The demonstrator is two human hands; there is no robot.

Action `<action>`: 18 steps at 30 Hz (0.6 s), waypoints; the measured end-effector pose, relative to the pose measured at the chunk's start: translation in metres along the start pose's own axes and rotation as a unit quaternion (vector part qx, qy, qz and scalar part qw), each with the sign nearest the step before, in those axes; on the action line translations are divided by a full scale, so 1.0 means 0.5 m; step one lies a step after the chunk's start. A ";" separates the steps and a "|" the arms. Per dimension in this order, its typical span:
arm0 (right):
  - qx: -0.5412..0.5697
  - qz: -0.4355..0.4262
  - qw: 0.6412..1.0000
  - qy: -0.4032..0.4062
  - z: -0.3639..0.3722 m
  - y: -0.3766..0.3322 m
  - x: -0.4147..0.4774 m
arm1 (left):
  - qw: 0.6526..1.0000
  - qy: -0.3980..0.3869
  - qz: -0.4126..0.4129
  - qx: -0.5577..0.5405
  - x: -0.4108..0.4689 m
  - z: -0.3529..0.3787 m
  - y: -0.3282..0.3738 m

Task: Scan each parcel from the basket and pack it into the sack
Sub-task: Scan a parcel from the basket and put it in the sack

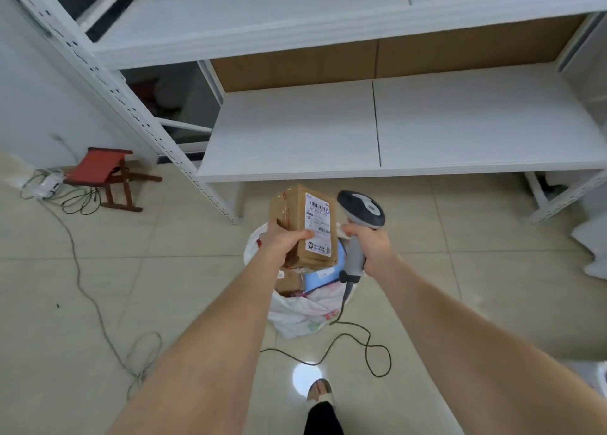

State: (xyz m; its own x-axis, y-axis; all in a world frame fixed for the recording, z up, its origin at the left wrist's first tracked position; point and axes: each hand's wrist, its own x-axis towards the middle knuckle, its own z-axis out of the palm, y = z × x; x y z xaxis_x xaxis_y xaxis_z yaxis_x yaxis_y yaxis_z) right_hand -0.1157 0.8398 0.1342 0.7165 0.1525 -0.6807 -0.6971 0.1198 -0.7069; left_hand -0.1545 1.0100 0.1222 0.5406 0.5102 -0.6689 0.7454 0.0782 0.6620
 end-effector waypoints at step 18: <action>0.094 0.067 0.984 0.137 -0.062 0.469 0.578 | 0.924 0.038 0.044 0.378 0.590 0.253 -0.318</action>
State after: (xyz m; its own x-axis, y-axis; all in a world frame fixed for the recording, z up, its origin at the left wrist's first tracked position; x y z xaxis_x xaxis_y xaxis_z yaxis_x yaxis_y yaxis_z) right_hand -0.0713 0.8815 -0.2341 0.5803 -0.0882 -0.8096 -0.7598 0.2992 -0.5772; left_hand -0.0642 1.0399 -0.2230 0.6041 0.5474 -0.5792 0.7754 -0.5715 0.2686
